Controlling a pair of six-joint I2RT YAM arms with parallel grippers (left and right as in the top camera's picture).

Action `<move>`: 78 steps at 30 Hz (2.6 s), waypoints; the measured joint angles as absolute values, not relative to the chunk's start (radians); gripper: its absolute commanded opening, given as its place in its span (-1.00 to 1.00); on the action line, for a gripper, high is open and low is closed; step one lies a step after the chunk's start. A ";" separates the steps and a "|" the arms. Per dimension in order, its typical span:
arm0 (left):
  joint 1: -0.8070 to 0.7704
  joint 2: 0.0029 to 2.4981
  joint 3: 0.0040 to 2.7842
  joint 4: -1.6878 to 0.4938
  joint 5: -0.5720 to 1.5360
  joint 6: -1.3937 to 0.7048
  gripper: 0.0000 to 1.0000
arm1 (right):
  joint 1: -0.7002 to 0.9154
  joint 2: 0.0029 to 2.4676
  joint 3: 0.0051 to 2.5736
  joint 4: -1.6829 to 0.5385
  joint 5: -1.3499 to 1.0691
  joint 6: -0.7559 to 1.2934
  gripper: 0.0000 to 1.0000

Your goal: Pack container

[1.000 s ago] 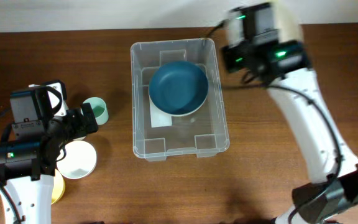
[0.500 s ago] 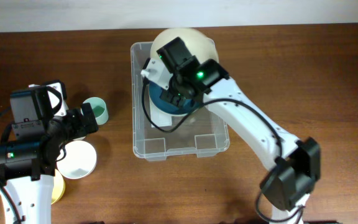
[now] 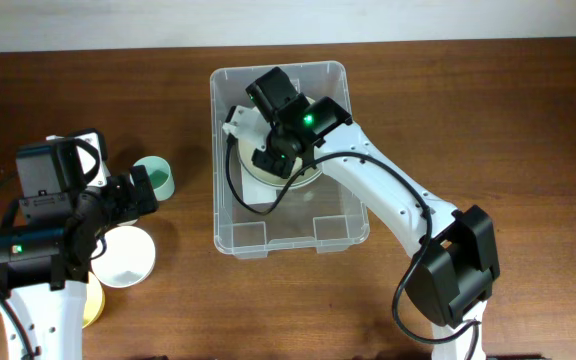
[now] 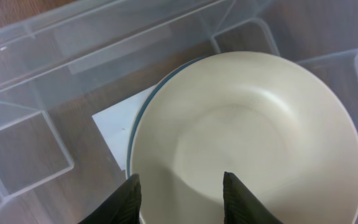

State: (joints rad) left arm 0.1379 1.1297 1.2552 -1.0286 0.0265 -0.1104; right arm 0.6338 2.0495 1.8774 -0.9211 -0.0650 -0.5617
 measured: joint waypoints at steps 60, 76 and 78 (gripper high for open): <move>0.138 1.130 1.255 -1.029 0.027 -0.110 0.99 | 0.241 1.985 1.759 -1.128 -0.086 0.104 -0.71; 0.138 1.130 1.255 -1.029 0.027 -0.110 0.99 | 0.343 2.004 2.047 -0.973 0.083 -0.102 -0.92; 0.138 1.130 1.255 -1.029 0.027 -0.110 0.99 | 0.358 2.008 2.047 -0.950 0.072 -0.111 -0.92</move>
